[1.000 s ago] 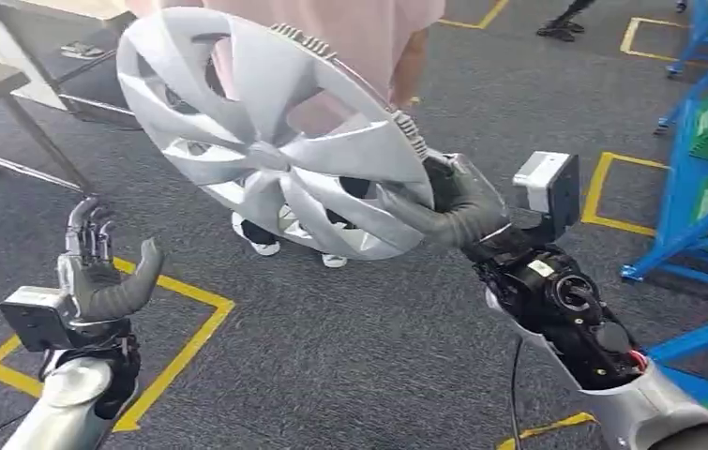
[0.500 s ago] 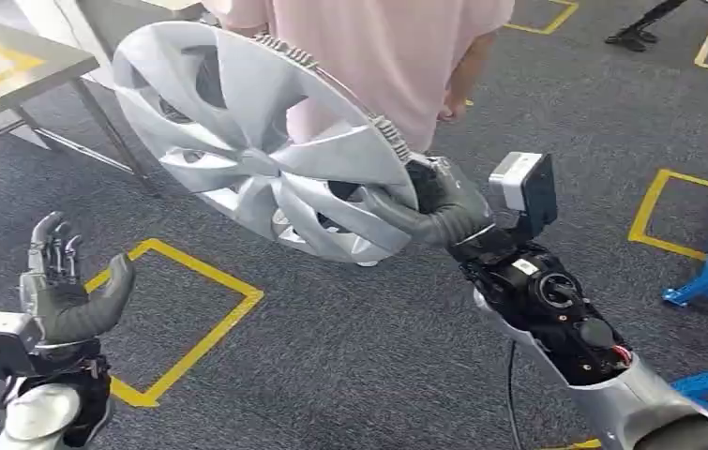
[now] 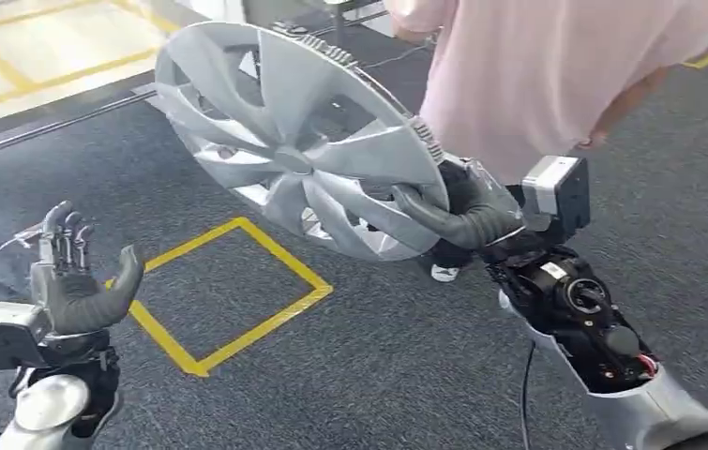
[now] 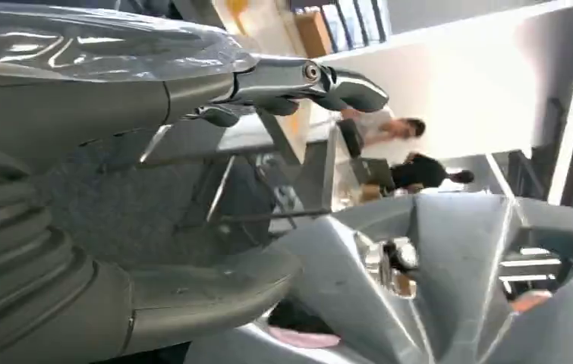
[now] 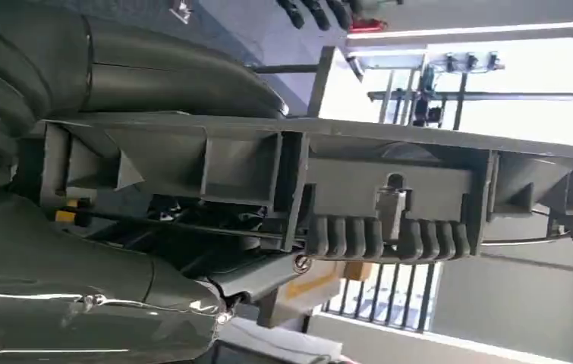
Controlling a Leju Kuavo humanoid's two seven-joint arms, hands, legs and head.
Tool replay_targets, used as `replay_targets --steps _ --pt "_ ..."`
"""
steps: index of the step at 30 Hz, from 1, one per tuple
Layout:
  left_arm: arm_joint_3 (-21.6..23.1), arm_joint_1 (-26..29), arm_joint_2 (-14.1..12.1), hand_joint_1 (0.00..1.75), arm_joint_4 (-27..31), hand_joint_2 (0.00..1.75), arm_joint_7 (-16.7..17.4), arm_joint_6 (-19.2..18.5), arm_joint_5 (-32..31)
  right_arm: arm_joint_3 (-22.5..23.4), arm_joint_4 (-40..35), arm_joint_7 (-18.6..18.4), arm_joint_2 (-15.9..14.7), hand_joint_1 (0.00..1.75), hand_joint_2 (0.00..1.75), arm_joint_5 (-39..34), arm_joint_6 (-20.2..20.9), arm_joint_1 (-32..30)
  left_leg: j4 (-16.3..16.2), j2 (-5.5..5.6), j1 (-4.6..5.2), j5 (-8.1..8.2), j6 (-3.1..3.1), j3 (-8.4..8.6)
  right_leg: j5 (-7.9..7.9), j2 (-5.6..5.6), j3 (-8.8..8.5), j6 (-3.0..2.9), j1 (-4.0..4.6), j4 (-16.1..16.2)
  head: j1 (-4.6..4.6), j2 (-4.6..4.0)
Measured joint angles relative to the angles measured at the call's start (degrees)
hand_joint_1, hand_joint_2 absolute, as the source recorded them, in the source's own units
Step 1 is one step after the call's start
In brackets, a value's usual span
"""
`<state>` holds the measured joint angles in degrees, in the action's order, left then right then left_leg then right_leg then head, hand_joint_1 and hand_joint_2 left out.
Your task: Take the parts from the cabinet and place them on the table.
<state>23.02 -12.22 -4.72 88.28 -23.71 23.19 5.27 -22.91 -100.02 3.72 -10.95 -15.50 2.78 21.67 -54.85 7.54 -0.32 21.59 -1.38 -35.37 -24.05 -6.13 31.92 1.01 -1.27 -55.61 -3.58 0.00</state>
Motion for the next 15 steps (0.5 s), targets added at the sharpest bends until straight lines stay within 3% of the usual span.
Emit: replay_targets --steps 3,4,5,6,7,8,9,10,11,13,14,15 --pt "0.02 0.33 0.0 0.0 0.2 1.75 0.07 0.0 -0.02 0.0 0.09 0.0 0.0 1.75 1.75 -0.04 0.0 0.38 0.32 2.02 -0.69 -0.66 1.31 -0.86 -0.82 2.44 -0.7 -0.24 0.6 1.09 -0.79 0.0" --pt "0.0 0.32 -0.11 0.0 0.48 1.75 0.04 0.0 -0.04 -0.02 0.13 0.0 0.0 1.75 1.75 -0.04 0.0 0.42 0.27 2.02 -0.16 -0.55 1.57 -1.06 -0.58 3.75 -1.4 -0.29 -0.45 2.02 -0.68 0.0" --pt "0.0 0.31 -0.11 0.0 0.61 1.75 -0.04 0.02 -0.07 0.0 0.22 -0.02 0.0 1.75 1.75 -0.04 0.0 0.44 -1.12 -2.24 0.36 0.52 1.99 -1.52 -0.4 4.41 -1.73 -0.37 -0.31 2.42 -0.46 0.0" --pt "-0.02 -0.01 -0.11 0.0 0.63 1.75 0.0 0.02 -0.02 0.02 0.24 -0.02 0.0 1.75 1.75 -0.04 -0.02 0.43 -4.71 -5.11 0.21 2.6 2.55 -3.35 -0.4 5.24 -1.82 -0.63 -0.18 2.5 0.57 0.0" --pt "0.0 -0.1 -0.11 0.0 0.63 1.75 0.02 0.0 0.02 0.07 0.31 0.04 0.0 1.75 1.75 -0.02 -0.02 0.43 -9.49 -6.39 -0.03 4.82 2.92 -5.78 -0.45 5.97 -1.81 -0.7 -0.03 2.48 0.87 0.0" --pt "0.0 -0.04 -0.07 0.0 0.63 1.75 0.02 -0.11 0.07 0.11 0.37 0.04 0.0 1.75 1.75 -0.02 -0.02 0.42 -14.6 -6.94 -0.26 6.76 3.19 -8.44 -0.49 6.86 -1.79 -0.73 -0.02 2.46 0.98 0.0" --pt "0.02 -0.01 -0.04 0.0 0.61 1.75 0.02 -0.24 0.09 0.17 0.44 0.02 0.0 1.75 1.75 -0.02 -0.02 0.39 -18.13 -7.13 -0.43 7.68 3.41 -10.34 -0.52 7.64 -1.76 -0.72 -0.04 2.45 1.27 0.0" --pt "0.02 -0.02 -0.04 0.0 0.61 1.75 0.02 -0.24 0.17 0.17 0.55 0.0 0.0 1.75 1.75 0.0 0.0 0.33 -18.89 -7.2 -0.63 7.21 3.57 -10.87 -0.59 8.4 -1.8 -0.68 -0.08 2.45 1.62 0.0" --pt "0.02 -0.03 -0.04 0.0 0.61 1.75 0.02 -0.28 0.2 0.17 0.7 -0.02 0.0 1.75 1.75 0.2 0.0 0.33 -16.66 -7.33 -0.76 5.53 3.66 -9.82 -0.68 9.17 -1.86 -0.61 -0.14 2.44 1.92 0.0" --pt "0.02 -0.1 -0.04 0.0 0.61 1.75 0.02 -0.46 0.22 0.17 0.76 -0.02 0.0 1.75 1.75 0.2 0.02 0.33 -5.99 -8.61 -0.73 0.62 3.48 -4.01 -1.04 10.59 -2.24 -0.19 -0.22 2.36 2.18 0.0" --pt "0.02 -0.27 -0.04 0.0 0.61 1.75 0.02 -0.59 0.22 0.17 0.76 0.0 0.0 1.75 1.75 0.2 0.0 0.37 -1.15 -11.77 -0.45 -0.83 3.14 -1.16 -1.32 11.07 -2.49 0.19 0.01 2.31 2.38 0.0" --pt "0.04 -0.61 0.02 0.0 0.61 1.75 0.02 -0.68 0.24 0.24 0.76 0.08 0.0 1.75 1.75 0.22 0.0 0.35 0.56 -12.49 0.25 -0.25 2.75 -0.46 -1.72 11.61 -2.34 0.62 0.6 1.99 2.82 0.0"
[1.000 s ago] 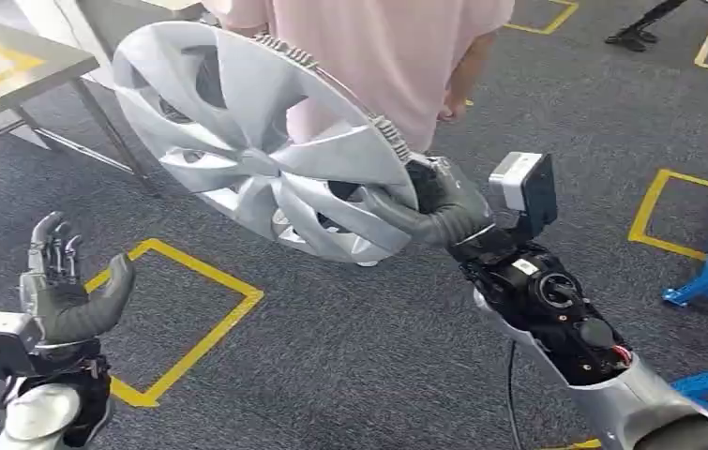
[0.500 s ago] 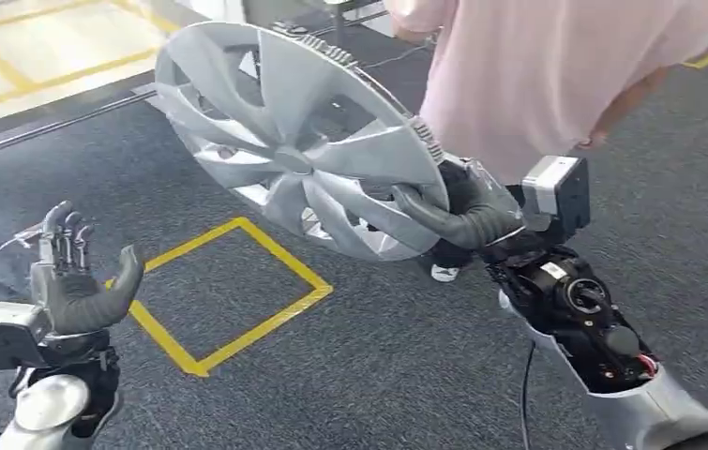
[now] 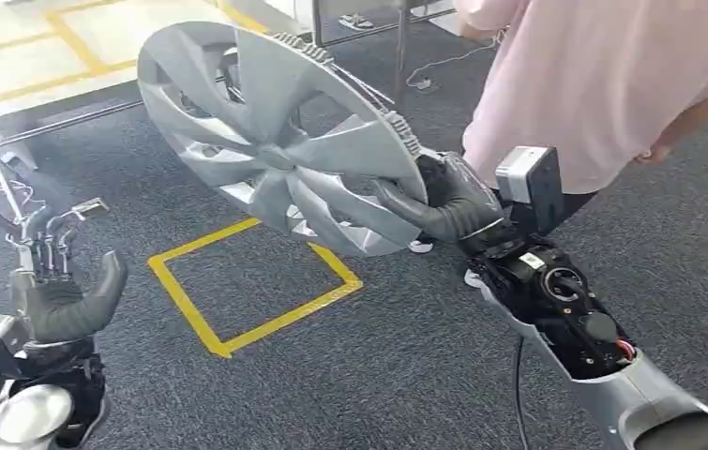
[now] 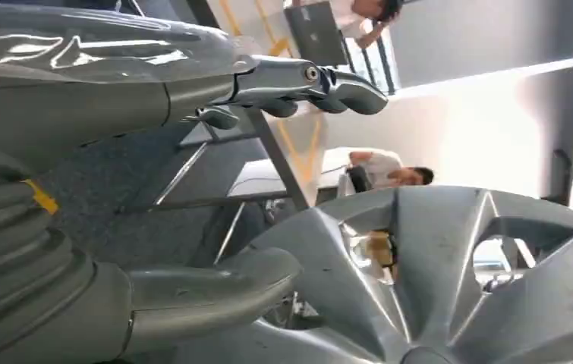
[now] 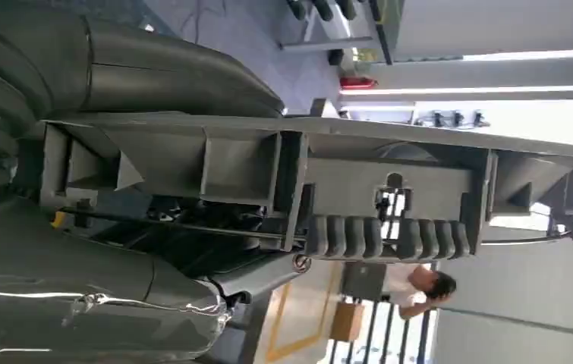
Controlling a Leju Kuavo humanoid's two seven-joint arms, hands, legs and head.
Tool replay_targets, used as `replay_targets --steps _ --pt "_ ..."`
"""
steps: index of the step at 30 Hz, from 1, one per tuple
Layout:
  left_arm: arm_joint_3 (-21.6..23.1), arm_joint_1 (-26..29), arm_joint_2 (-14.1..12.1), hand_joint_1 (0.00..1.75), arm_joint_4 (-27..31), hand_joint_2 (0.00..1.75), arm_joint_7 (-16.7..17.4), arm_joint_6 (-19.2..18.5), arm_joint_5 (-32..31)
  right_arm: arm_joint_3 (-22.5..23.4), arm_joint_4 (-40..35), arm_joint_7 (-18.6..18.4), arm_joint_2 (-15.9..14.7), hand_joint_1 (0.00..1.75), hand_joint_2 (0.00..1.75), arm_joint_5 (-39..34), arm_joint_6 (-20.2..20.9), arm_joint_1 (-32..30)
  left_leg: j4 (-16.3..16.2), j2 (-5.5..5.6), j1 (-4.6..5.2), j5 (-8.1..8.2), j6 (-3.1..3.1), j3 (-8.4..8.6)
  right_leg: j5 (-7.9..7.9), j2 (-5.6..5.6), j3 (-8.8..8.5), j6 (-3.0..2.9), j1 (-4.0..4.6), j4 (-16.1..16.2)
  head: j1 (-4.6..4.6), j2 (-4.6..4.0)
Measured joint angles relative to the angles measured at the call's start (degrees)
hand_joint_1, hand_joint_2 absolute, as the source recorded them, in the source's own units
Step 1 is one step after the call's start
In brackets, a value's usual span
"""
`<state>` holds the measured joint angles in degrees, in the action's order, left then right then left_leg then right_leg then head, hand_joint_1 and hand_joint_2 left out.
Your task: Take the parts from the cabinet and place them on the table.
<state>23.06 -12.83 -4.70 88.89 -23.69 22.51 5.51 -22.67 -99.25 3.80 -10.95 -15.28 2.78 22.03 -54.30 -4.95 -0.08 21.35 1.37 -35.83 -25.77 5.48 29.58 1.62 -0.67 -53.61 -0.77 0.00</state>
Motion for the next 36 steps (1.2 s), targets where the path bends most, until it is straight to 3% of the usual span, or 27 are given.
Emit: replay_targets --steps 1,2,4,6,7,8,9,10,11,13,14,15,16,18,19,20,21,22,24,25,26,27,29,30,34,35,36 --pt "0.0 -0.09 0.11 0.0 0.0 1.75 -0.07 -0.28 0.09 0.07 0.09 -0.04 0.0 1.75 1.75 0.13 -0.09 0.07 -0.25 1.12 -0.21 -0.02 -0.84 -0.23 -0.1 0.69 -0.21 0.17 0.13 0.14 -0.55 0.0" --pt "0.0 -0.12 0.15 0.0 -0.02 1.75 -0.07 -0.44 0.2 0.09 0.11 -0.02 0.0 1.75 1.75 0.2 -0.2 0.06 -0.41 1.64 -0.11 0.19 -1.16 -0.31 -0.28 1.2 -0.42 0.44 0.22 0.2 -1.02 0.0" --pt "0.0 -0.28 0.15 0.0 -0.2 1.75 -0.35 -0.59 0.35 0.13 0.2 0.0 0.0 1.75 1.75 0.19 -0.52 0.03 -0.18 3.26 -0.24 0.16 -1.99 -0.13 -0.76 2.6 -0.98 1.14 -0.03 0.29 -1.0 0.0" --pt "0.02 -0.79 0.48 0.0 -0.37 1.75 -0.63 -0.87 0.42 0.42 0.26 0.0 0.0 1.75 1.75 0.24 -0.61 -0.08 0.02 4.28 -0.62 0.1 -2.72 0.15 -3.98 -2.71 0.88 1.3 -0.51 -4.03 -1.35 0.0" --pt "0.04 -1.06 0.68 0.0 -0.5 1.75 -0.68 -0.96 0.53 0.52 0.37 0.07 0.0 1.75 1.75 0.24 -0.68 -0.18 0.03 4.95 -0.62 0.11 -2.92 0.16 -6.28 -4.19 3.09 1.31 -0.51 -8.93 -1.88 0.0" --pt "0.04 -1.18 0.81 0.0 -0.66 1.75 -0.76 -0.98 0.55 0.53 0.44 0.11 0.0 1.75 1.75 0.24 -0.76 -0.35 0.0 5.71 -0.58 0.15 -3.01 0.16 -8.54 -5.04 6.01 1.38 -0.37 -14.81 -2.47 0.0" --pt "0.09 -1.21 0.94 0.0 -0.88 1.75 -0.79 -1.0 0.61 0.48 0.48 0.18 0.0 1.75 1.75 0.26 -0.87 -0.58 -0.04 6.53 -0.44 0.2 -3.07 0.2 -9.7 -5.32 8.31 1.42 -0.34 -19.11 -2.69 0.0" --pt "0.09 -1.2 0.98 0.0 -1.07 1.75 -0.81 -1.0 0.7 0.53 0.52 0.18 0.0 1.75 1.75 0.28 -0.94 -0.84 -0.09 7.4 -0.38 0.23 -3.12 0.31 -9.27 -5.33 9.41 1.39 -0.33 -20.47 -2.73 0.0" --pt "0.11 -1.22 1.03 0.0 -1.25 1.75 -0.83 -1.0 0.7 0.5 0.59 0.18 0.0 1.75 1.75 0.28 -1.01 -1.05 -0.16 8.28 -0.37 0.27 -3.11 0.42 -7.46 -5.36 9.08 1.23 -0.32 -18.86 -2.75 0.0" --pt "0.11 -1.38 1.14 0.0 -1.49 1.75 -0.9 -1.0 0.7 0.53 0.72 0.16 0.0 1.75 1.75 0.44 -1.03 -1.1 -0.39 9.98 -0.38 0.49 -2.94 0.7 -1.48 -6.04 5.66 0.77 -0.44 -9.76 -3.23 0.0" --pt "0.11 -1.42 1.25 0.0 -1.59 1.75 -0.98 -1.0 0.74 0.61 0.72 0.16 0.0 1.75 1.75 0.65 -1.09 -1.06 -0.52 10.75 -0.41 0.63 -2.75 0.76 1.58 -8.21 3.6 0.5 -0.51 -4.04 -3.6 0.0" --pt "0.11 -1.55 1.27 0.0 -1.73 1.75 -1.14 -1.0 0.79 0.64 0.81 0.2 0.0 1.75 1.75 0.74 -1.09 -1.13 -0.68 11.37 -0.11 0.6 -2.48 0.48 0.97 -10.7 2.85 0.34 -0.81 -2.68 -3.38 0.0" --pt "0.13 -1.63 1.29 0.0 -1.88 1.75 -1.16 -1.0 0.94 0.63 0.81 0.27 0.0 1.75 1.75 0.85 -1.16 -1.02 -0.87 12.14 -0.42 0.49 -2.2 -0.02 0.59 -10.18 1.67 0.49 -0.8 -1.27 -3.36 0.0" --pt "0.15 -1.54 1.31 0.0 -2.08 1.75 -1.36 -0.96 1.14 0.55 0.89 0.31 0.0 1.75 1.75 1.01 -1.18 -1.01 -0.56 13.21 -0.79 -0.06 -1.39 -0.47 0.4 -9.08 1.81 0.35 -0.44 -1.32 -3.37 0.0" --pt "0.15 -1.6 1.29 0.0 -2.19 1.75 -1.4 -0.94 1.23 0.48 0.96 0.33 0.02 1.75 1.75 1.01 -1.18 -0.97 -0.47 14.12 -0.43 -0.24 -0.95 -0.59 0.65 -8.17 1.56 -0.02 -0.79 -0.91 -3.21 0.0" --pt "0.17 -1.61 1.29 0.0 -2.32 1.75 -1.42 -0.94 1.47 0.44 0.96 0.4 0.09 1.75 1.75 1.01 -1.16 -0.83 -1.18 11.74 -0.33 0.43 -0.84 -0.79 0.84 -7.11 1.14 -0.28 -1.03 -0.48 -3.06 0.0" --pt "0.17 -1.98 1.29 0.0 -2.36 1.75 -1.55 -0.9 1.6 0.57 0.98 0.44 0.07 1.75 1.75 1.01 -1.11 -0.86 -3.67 8.39 0.05 2.06 -0.52 -2.05 0.87 -6.52 0.98 -0.55 -0.99 -0.36 -2.29 0.0" --pt "0.17 -2.26 1.29 0.0 -2.47 1.75 -1.57 -0.83 1.73 0.55 1.03 0.44 0.07 1.75 1.75 1.01 -1.2 -0.78 -7.95 6.72 -0.19 4.14 -0.31 -4.23 0.81 -5.69 1.0 -0.77 -0.92 -0.36 -1.83 0.0" --pt "0.2 -2.22 1.33 0.0 -2.73 1.75 -1.57 -0.46 1.9 0.5 1.14 0.64 0.07 1.75 1.75 0.96 -1.11 -0.75 -17.29 5.55 -0.39 7.59 0.03 -9.03 0.73 -4.22 1.03 -0.87 -0.8 -0.36 -1.48 0.0" --pt "0.22 -2.19 1.33 0.0 -2.91 1.75 -1.57 -0.2 2.08 0.5 1.24 0.7 0.07 1.75 1.75 0.79 -1.03 -0.69 -19.91 5.37 -0.5 7.88 0.15 -10.47 0.68 -3.4 1.03 -0.91 -0.81 -0.36 -1.22 0.0" --pt "0.22 -2.21 1.31 0.0 -3.06 1.75 -1.57 0.2 2.19 0.39 1.4 0.72 0.07 1.75 1.75 0.66 -0.74 -0.67 -18.93 5.3 -0.62 6.64 0.19 -10.04 0.62 -2.66 0.96 -0.89 -0.83 -0.36 -0.89 0.0" --pt "0.22 -2.25 1.31 0.0 -3.15 1.75 -1.57 0.48 2.25 0.31 1.57 0.75 0.07 1.75 1.75 0.5 -0.44 -0.61 -15.55 5.2 -0.72 4.7 0.16 -8.26 0.51 -2.37 0.87 -0.81 -0.83 -0.37 -0.7 0.0" --pt "0.22 -2.24 1.29 0.0 -3.15 1.75 -1.38 0.94 2.38 0.13 1.86 0.77 0.07 1.75 1.75 0.13 -0.2 -0.34 -4.96 4.35 -0.71 0.43 -0.16 -2.47 0.22 -1.75 0.57 -0.36 -0.84 -0.38 -0.52 0.0" --pt "0.22 -2.27 1.29 0.0 -3.15 1.75 -1.33 0.96 2.49 0.0 1.92 0.81 0.07 1.75 1.75 0.0 -0.07 -0.06 -1.26 3.45 -0.61 0.33 -0.42 -0.29 0.06 -1.31 0.67 -0.09 -0.61 -0.4 -0.35 0.0" --pt "0.22 -1.93 1.2 0.0 -3.19 1.75 -1.23 0.85 2.73 -0.41 2.38 0.94 0.07 1.75 1.75 -0.07 -0.24 0.63 -0.84 4.36 -0.05 0.73 -1.74 -0.35 -0.2 -0.53 0.33 1.16 -0.35 -0.25 -0.85 0.0" --pt "0.22 -2.0 1.23 0.0 -3.19 1.75 -1.25 0.79 2.69 -0.46 2.4 0.92 0.07 1.75 1.75 -0.07 -0.35 0.67 -0.44 4.49 -0.51 0.58 -2.15 -0.01 -0.76 -1.27 0.6 1.57 -0.68 -0.46 -0.85 0.0" --pt "0.22 -2.15 1.25 0.0 -3.19 1.75 -1.38 0.77 2.54 -0.46 2.4 0.9 0.07 1.75 1.75 -0.04 -0.37 0.63 -0.41 4.58 -0.47 0.69 -2.4 0.11 -2.15 -3.02 1.46 1.6 -0.69 -2.3 -1.2 0.0"
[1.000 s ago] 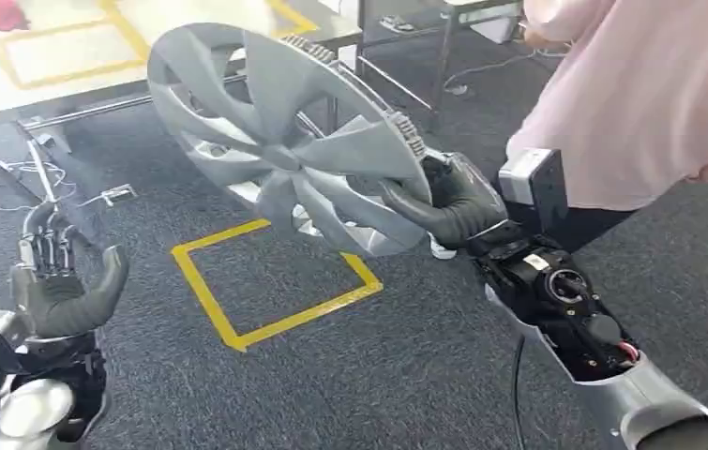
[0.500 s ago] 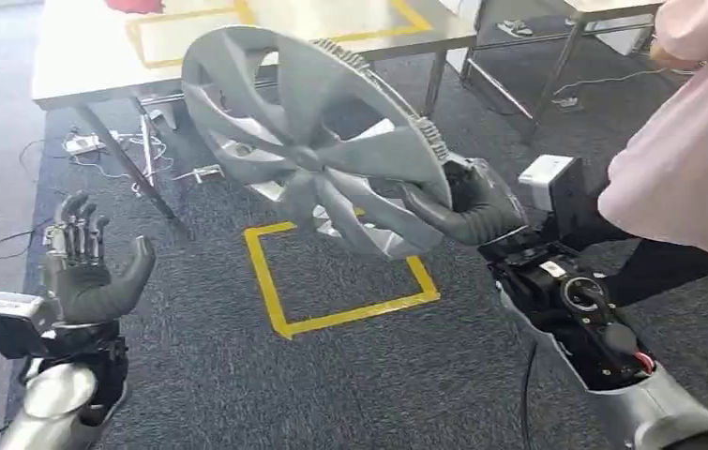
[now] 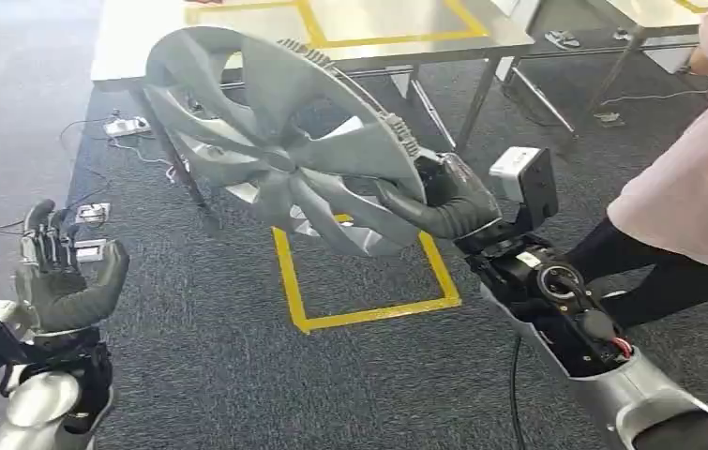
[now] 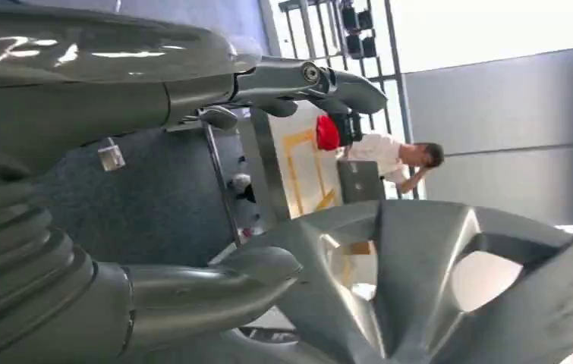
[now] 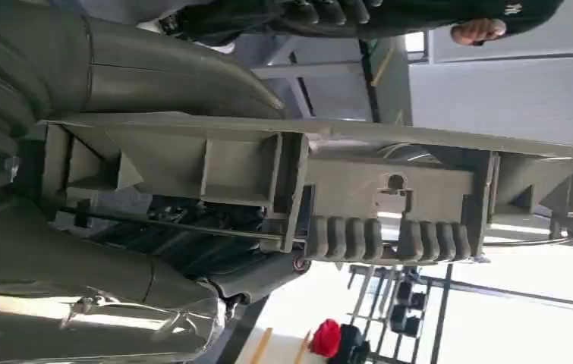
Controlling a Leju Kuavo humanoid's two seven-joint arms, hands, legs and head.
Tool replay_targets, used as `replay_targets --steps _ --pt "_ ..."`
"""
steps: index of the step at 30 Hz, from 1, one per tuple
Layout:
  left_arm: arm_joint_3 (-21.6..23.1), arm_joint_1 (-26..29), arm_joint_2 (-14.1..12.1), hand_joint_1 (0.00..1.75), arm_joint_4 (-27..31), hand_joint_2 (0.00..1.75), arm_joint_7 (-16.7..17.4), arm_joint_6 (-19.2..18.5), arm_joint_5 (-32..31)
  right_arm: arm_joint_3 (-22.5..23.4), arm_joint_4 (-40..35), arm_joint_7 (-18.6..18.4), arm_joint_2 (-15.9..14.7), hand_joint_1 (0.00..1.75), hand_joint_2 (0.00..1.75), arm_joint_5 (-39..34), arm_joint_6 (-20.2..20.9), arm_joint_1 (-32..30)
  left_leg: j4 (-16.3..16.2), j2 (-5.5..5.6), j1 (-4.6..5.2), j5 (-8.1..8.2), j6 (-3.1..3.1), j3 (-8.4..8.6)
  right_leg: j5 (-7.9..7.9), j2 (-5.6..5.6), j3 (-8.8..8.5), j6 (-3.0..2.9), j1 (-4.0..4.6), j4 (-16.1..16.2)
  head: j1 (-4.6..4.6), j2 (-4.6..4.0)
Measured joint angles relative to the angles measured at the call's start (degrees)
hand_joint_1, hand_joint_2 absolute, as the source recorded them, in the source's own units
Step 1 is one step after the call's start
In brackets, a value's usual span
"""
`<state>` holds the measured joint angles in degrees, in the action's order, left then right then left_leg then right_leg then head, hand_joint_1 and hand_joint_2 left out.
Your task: Take the parts from the cabinet and place them on the table.
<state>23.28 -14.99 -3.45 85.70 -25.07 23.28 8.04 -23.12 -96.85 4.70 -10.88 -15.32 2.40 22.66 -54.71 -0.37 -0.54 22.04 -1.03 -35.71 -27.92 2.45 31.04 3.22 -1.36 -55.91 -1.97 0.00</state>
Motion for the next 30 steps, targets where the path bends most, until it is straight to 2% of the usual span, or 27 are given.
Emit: replay_targets --steps 1,2,3,4,5,6,14,19,26,27,28,29,30 --pt "0.0 -0.11 0.02 0.0 -0.02 1.75 -0.04 0.0 -0.09 0.0 0.07 0.02 0.0 1.75 1.75 -0.02 -0.07 0.0 -0.3 0.03 0.37 0.19 0.16 0.0 -0.68 -0.57 0.76 -1.15 0.34 -1.34 -0.44 0.0" --pt "0.0 -0.11 0.04 0.0 -0.04 1.75 -0.11 -0.09 -0.31 -0.04 0.07 0.04 0.0 1.75 1.75 -0.02 -0.07 0.12 -0.57 0.35 0.68 0.43 0.05 -0.02 2.98 -0.4 0.2 -4.96 0.56 0.87 -1.35 0.0" --pt "0.0 -0.01 0.04 0.0 -0.05 1.75 -0.13 -0.09 -0.35 -0.15 0.09 0.09 0.0 1.75 1.75 -0.02 -0.09 0.17 -0.51 0.47 1.0 0.49 0.01 -0.04 0.3 -0.22 -0.34 -5.67 0.49 1.06 -1.31 0.0" --pt "0.0 -0.06 0.02 0.0 -0.09 1.75 -0.2 -0.09 -0.46 -0.22 0.11 0.11 0.0 1.75 1.75 -0.02 -0.15 0.15 -0.75 0.57 1.13 0.59 -0.2 -0.05 1.8 -0.27 -0.43 -4.6 0.36 1.21 -1.04 0.0" --pt "0.0 -0.07 0.02 0.0 -0.09 1.75 -0.2 -0.09 -0.5 -0.33 0.24 0.09 0.0 1.75 1.75 0.0 -0.15 0.08 -0.76 0.58 1.13 0.66 -0.25 -0.03 1.24 -0.25 -0.69 -2.62 0.18 1.41 -0.98 0.0" --pt "0.0 -0.05 0.02 0.0 -0.09 1.75 -0.2 -0.09 -0.53 -0.39 0.31 0.09 0.0 1.75 1.75 -0.02 -0.2 0.07 -0.87 0.58 1.12 0.76 -0.37 -0.06 1.47 -0.21 -0.9 -1.69 0.15 1.84 -1.09 0.0" --pt "0.0 -0.08 0.02 0.0 -0.09 1.75 0.88 -0.33 -0.31 -0.5 0.31 0.0 0.0 1.75 1.75 0.0 -0.57 0.01 -0.9 0.56 1.1 0.85 -0.5 -0.07 1.47 -0.23 -0.98 -1.51 0.15 2.05 -1.44 0.0" --pt "0.0 -0.09 0.02 0.0 -0.07 1.75 1.57 -0.68 -0.46 -0.52 0.31 -0.24 0.0 1.75 1.75 0.0 -0.59 0.0 -0.9 0.56 1.05 0.84 -0.49 -0.04 1.41 -0.23 -0.99 -1.01 0.19 2.05 -1.12 0.0" --pt "0.0 -0.1 0.02 0.0 -0.04 1.75 1.84 -0.68 -0.53 -0.57 0.31 -0.24 0.0 1.75 1.75 0.0 -0.66 0.0 -0.87 0.54 0.76 0.8 -0.42 0.0 1.42 -0.24 -1.0 -1.0 0.42 2.03 -0.55 0.0" --pt "0.0 -0.15 -0.02 0.0 -0.02 1.75 1.84 -0.68 -0.57 -0.61 0.31 -0.24 0.0 1.75 1.75 0.0 -0.63 0.0 -1.22 0.61 1.32 1.05 -0.62 -0.18 1.6 -0.17 -1.75 -0.66 0.3 2.5 -0.5 0.0" --pt "0.0 -0.18 -0.09 0.0 0.02 1.75 1.88 -0.68 -0.65 -0.68 0.31 -0.26 0.0 1.75 1.75 -0.02 -0.63 0.04 -0.81 0.71 1.17 1.05 -0.97 -0.09 1.66 0.09 -1.82 -0.32 0.15 2.8 -0.18 0.0" --pt "0.0 -0.22 -0.11 0.0 0.22 1.75 1.97 -0.68 -0.79 -0.7 0.26 -0.28 0.0 1.75 1.75 -0.02 -0.63 0.1 0.25 0.7 0.87 0.79 -1.18 0.57 1.53 0.13 -2.19 -0.05 0.62 3.12 0.02 0.0" --pt "0.02 -0.17 -0.11 0.0 0.35 1.75 1.99 -0.68 -0.87 -0.7 0.26 -0.35 0.0 1.75 1.75 -0.02 -0.63 0.04 1.08 0.67 0.22 0.47 -1.17 1.44 1.07 -0.78 -1.64 -0.09 0.2 2.3 -0.18 0.0"
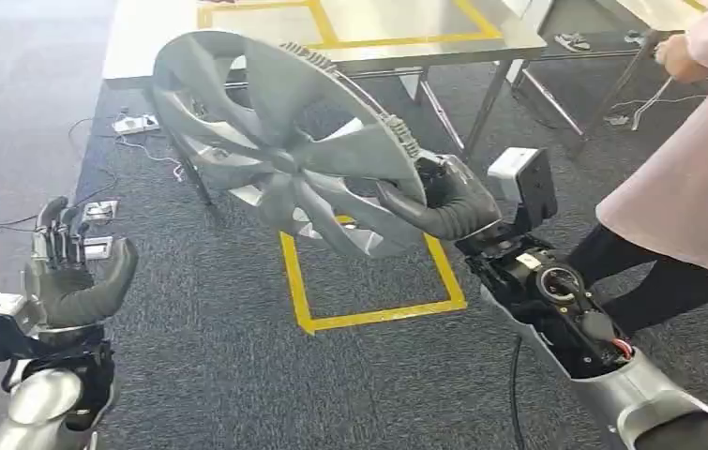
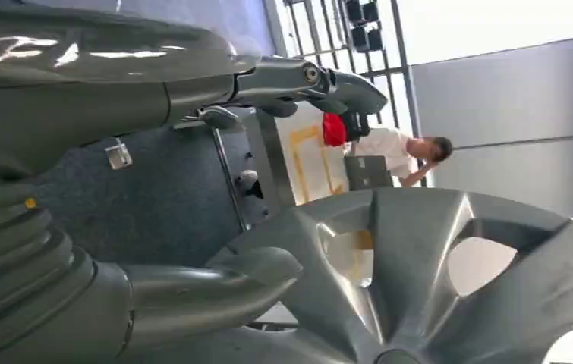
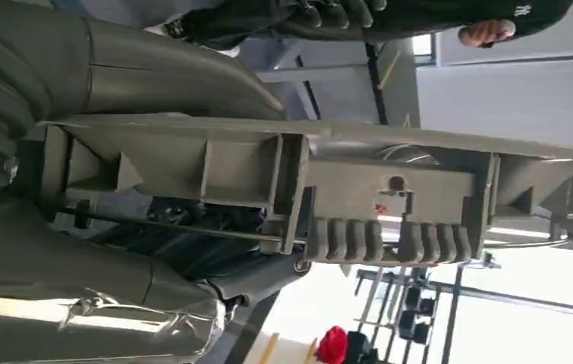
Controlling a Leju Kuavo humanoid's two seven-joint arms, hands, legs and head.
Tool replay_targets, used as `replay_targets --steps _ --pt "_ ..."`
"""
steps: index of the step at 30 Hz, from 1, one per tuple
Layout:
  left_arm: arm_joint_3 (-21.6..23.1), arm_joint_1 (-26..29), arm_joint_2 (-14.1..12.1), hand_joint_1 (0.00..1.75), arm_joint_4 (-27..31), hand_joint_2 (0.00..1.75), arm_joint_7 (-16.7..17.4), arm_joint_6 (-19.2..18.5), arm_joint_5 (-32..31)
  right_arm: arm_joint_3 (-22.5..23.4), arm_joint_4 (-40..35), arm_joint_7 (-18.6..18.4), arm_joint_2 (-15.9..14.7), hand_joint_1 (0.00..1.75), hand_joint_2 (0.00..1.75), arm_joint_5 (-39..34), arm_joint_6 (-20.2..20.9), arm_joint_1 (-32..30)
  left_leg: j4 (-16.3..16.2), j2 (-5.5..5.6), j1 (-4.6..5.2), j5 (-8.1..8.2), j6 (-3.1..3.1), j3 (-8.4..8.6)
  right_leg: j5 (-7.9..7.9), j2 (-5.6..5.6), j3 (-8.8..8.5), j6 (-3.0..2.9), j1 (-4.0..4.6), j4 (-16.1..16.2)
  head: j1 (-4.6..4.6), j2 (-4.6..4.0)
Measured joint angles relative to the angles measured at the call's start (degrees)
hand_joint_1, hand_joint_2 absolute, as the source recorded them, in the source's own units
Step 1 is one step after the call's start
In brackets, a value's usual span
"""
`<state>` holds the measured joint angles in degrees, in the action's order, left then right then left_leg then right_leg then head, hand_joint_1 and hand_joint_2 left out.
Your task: Take the parts from the cabinet and place them on the table.
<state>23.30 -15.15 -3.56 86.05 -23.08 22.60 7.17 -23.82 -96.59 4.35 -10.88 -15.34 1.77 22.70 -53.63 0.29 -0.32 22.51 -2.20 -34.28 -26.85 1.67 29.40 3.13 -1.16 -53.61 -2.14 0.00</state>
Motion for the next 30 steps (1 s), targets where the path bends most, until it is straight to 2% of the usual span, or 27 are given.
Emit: replay_targets --steps 1,3,4,5,6,7,8,9,10,11,12,14,15,16,18,19,20,21,22,23,24,25,26,27,28,29,30 --pt "-0.02 -0.25 0.0 0.0 0.04 1.75 0.02 0.0 -0.09 0.02 0.0 0.0 0.0 1.75 1.75 0.0 0.0 0.04 0.3 0.03 -0.16 0.01 -0.21 0.46 -1.64 -0.85 1.27 -0.14 -0.01 -2.95 -0.17 0.0" --pt "-0.02 -0.25 0.0 0.0 0.04 1.75 0.04 0.0 -0.09 0.02 0.0 0.11 0.0 1.75 1.75 0.0 0.0 0.01 0.29 0.07 -0.16 0.23 -0.32 0.78 -5.65 -1.47 6.49 0.04 -0.05 -13.17 -0.91 0.0" --pt "-0.02 -0.18 0.0 0.0 0.04 1.75 0.04 0.0 -0.11 0.02 0.02 0.05 0.0 1.75 1.75 0.0 0.0 -0.07 0.27 0.16 -0.16 0.39 -0.18 0.91 -6.87 -1.48 9.0 0.22 -0.09 -17.51 -1.0 0.0" --pt "-0.02 -0.13 0.0 0.0 0.04 1.75 0.04 0.0 -0.11 -0.02 0.04 -0.02 0.0 1.75 1.75 0.0 0.0 -0.23 0.25 0.33 -0.25 0.57 0.01 1.14 -6.63 -1.48 10.54 0.32 -0.22 -19.49 -1.07 0.0" --pt "-0.02 -0.11 0.0 0.0 0.04 1.75 0.04 0.0 -0.11 -0.09 0.04 -0.11 0.0 1.75 1.75 0.0 0.0 -0.44 0.21 0.6 -0.44 0.83 0.34 1.47 -4.78 -1.47 10.41 0.52 -0.47 -18.13 -1.14 0.0" --pt "-0.02 -0.11 0.0 0.0 0.04 1.75 0.04 0.0 -0.11 -0.11 0.04 -0.11 0.0 1.75 1.75 0.0 0.02 -0.51 0.06 0.87 -0.71 1.17 0.74 1.86 -1.77 -1.46 8.94 0.77 -0.76 -14.21 -1.18 0.0" --pt "-0.02 -0.11 0.0 0.0 0.04 1.75 0.07 -0.02 -0.13 -0.11 0.04 -0.15 0.0 1.75 1.75 0.0 0.02 -0.5 -0.28 1.1 -1.04 1.67 1.2 2.27 1.71 -1.46 6.59 1.1 -1.1 -8.56 -1.27 0.0" --pt "0.0 -0.12 0.02 0.0 0.07 1.75 0.09 -0.11 -0.13 -0.11 0.04 -0.15 0.0 1.75 1.75 -0.02 0.0 -0.51 -0.82 1.26 -1.18 2.27 1.75 2.37 4.37 -1.54 4.66 1.63 -1.56 -3.47 -1.44 0.0" --pt "0.0 -0.14 0.0 0.0 0.09 1.75 0.13 -0.15 -0.13 -0.11 0.09 -0.15 0.0 1.75 1.75 -0.07 -0.02 -0.54 -1.18 1.44 -1.01 2.58 2.3 2.1 2.78 -2.26 4.08 2.04 -1.21 -2.78 -1.79 0.0" --pt "0.0 -0.17 -0.02 0.0 0.11 1.75 0.31 -0.2 -0.13 -0.11 -0.04 -0.13 0.0 1.75 1.75 -0.09 -0.02 -0.56 -1.95 1.62 -0.77 2.69 2.63 1.49 2.13 -2.17 3.06 0.86 -1.27 -1.32 -1.99 0.0" --pt "0.0 -0.16 -0.02 0.0 0.15 1.75 0.31 -0.37 -0.13 -0.15 -0.09 -0.2 0.0 1.75 1.75 -0.09 -0.09 -0.79 -1.74 1.74 -0.91 2.51 2.96 1.3 2.17 -2.15 3.45 0.34 -0.99 -1.85 -1.35 0.0" --pt "0.07 0.04 -0.02 0.0 0.22 1.75 0.39 -0.44 -0.15 -0.15 -0.11 -0.46 -0.02 1.75 1.75 -0.04 -0.09 -0.89 -1.51 1.78 -1.11 2.77 3.53 1.5 1.75 -2.14 3.26 -0.56 -0.83 -2.12 -1.05 0.0" --pt "0.04 0.08 -0.04 0.0 0.46 1.75 0.42 -0.42 -0.13 -0.11 -0.22 -0.52 -0.02 1.75 1.75 -0.02 -0.11 -1.04 -2.04 1.17 -1.3 3.24 3.9 1.43 1.59 -2.12 2.77 -1.08 -0.95 -1.88 -0.97 0.0" --pt "0.04 -0.15 -0.11 0.0 0.55 1.75 0.37 -0.42 -0.15 -0.11 -0.28 -0.52 -0.02 1.75 1.75 -0.04 -0.2 -1.02 -4.62 0.43 -1.27 3.91 4.02 0.31 1.32 -2.07 2.39 -1.48 -0.94 -1.88 -0.5 0.0" --pt "0.09 -0.12 -0.11 0.0 0.57 1.75 0.39 -0.42 -0.15 -0.09 -0.28 -0.37 -0.02 1.75 1.75 -0.09 -0.2 -0.91 -14.66 0.14 -1.13 7.04 4.2 -5.75 0.75 -2.02 1.87 -2.11 -0.78 -1.88 0.31 0.0" --pt "0.09 0.04 -0.15 0.0 0.57 1.75 0.44 -0.42 -0.15 -0.11 -0.31 -0.37 -0.02 1.75 1.75 -0.09 -0.17 -0.93 -19.07 0.13 -1.13 8.02 4.19 -8.79 0.38 -2.01 1.56 -2.31 -0.65 -1.88 0.52 0.0" --pt "0.09 0.13 -0.2 0.0 0.57 1.75 0.5 -0.42 -0.15 -0.15 -0.31 -0.42 -0.02 1.75 1.75 -0.09 -0.15 -1.04 -21.6 0.13 -1.13 7.8 4.02 -11.14 -0.04 -2.02 1.03 -2.44 -0.47 -1.88 0.72 0.0" --pt "0.11 0.14 -0.26 0.0 0.57 1.75 0.72 -0.44 -0.13 -0.17 -0.31 -0.52 -0.02 1.75 1.75 -0.09 -0.17 -1.12 -20.92 0.13 -1.05 6.17 3.69 -11.75 -0.49 -2.03 0.46 -2.48 -0.33 -1.87 0.79 0.0" --pt "0.11 0.12 -0.28 0.0 0.59 1.75 0.87 -0.46 -0.13 -0.18 -0.31 -0.63 -0.02 1.75 1.75 -0.09 -0.17 -1.21 -17.73 0.14 -0.76 3.36 3.17 -11.02 -0.94 -2.04 -0.2 -2.49 -0.2 -1.86 0.88 0.0" --pt "0.11 0.11 -0.33 0.0 0.59 1.75 1.03 -0.48 -0.13 -0.17 -0.31 -0.66 -0.02 1.75 1.75 -0.09 -0.2 -1.28 -12.76 0.13 -0.46 -0.02 2.52 -9.23 -1.47 -2.05 -0.91 -2.47 -0.1 -1.82 0.94 0.0" --pt "0.11 0.08 -0.33 0.0 0.63 1.75 1.07 -0.48 -0.13 -0.17 -0.39 -0.66 -0.02 1.75 1.75 -0.09 -0.26 -1.27 -6.3 0.12 0.11 -3.66 1.68 -6.86 -2.08 -2.07 -1.67 -2.39 0.01 -1.78 1.03 0.0" --pt "0.11 0.05 -0.39 0.0 0.7 1.75 1.07 -0.48 -0.13 -0.15 -0.44 -0.63 -0.02 1.75 1.75 -0.09 -0.35 -1.3 -3.54 -0.07 0.61 -3.66 0.83 -5.31 -2.56 -2.02 -1.95 -2.19 -0.01 -1.57 1.03 0.0" --pt "0.15 0.07 -0.39 0.0 0.77 1.75 1.25 -0.48 -0.13 -0.15 -0.46 -0.61 -0.02 1.75 1.75 -0.09 -0.37 -1.26 -2.6 -0.08 0.87 -3.0 0.89 -4.75 -2.79 -2.19 -2.04 -1.8 0.42 -1.4 0.96 0.0" --pt "0.17 -0.02 -0.39 0.0 0.9 1.75 1.25 -0.48 -0.13 -0.11 -0.48 -0.63 -0.02 1.75 1.75 -0.09 -0.53 -1.39 -2.44 -0.09 0.97 -2.62 0.82 -4.61 -2.9 -2.11 -2.29 -1.42 -0.1 -0.81 1.12 0.0" --pt "0.18 -0.05 -0.42 0.0 0.94 1.75 1.25 -0.46 -0.13 -0.13 -0.5 -0.66 -0.02 1.75 1.75 -0.09 -0.52 -1.53 -1.76 0.11 1.04 -2.39 0.57 -4.41 -2.63 -2.07 -2.84 -1.11 0.13 -1.04 1.09 0.0" --pt "0.2 -0.1 -0.42 0.0 0.94 1.75 1.25 -0.44 -0.13 -0.07 -0.61 -0.7 -0.02 1.75 1.75 -0.09 -0.57 -1.67 -1.45 0.0 0.85 -1.97 0.28 -3.87 -2.22 -2.0 -3.04 -0.67 0.1 -1.1 1.12 0.0" --pt "0.22 -0.14 -0.42 0.0 1.09 1.75 1.22 -0.44 -0.13 0.0 -0.63 -0.74 -0.02 1.75 1.75 -0.09 -0.59 -1.7 -0.56 0.14 0.28 -1.91 0.18 -2.7 -2.57 -1.96 -2.61 -0.62 0.07 -1.62 0.96 0.0"
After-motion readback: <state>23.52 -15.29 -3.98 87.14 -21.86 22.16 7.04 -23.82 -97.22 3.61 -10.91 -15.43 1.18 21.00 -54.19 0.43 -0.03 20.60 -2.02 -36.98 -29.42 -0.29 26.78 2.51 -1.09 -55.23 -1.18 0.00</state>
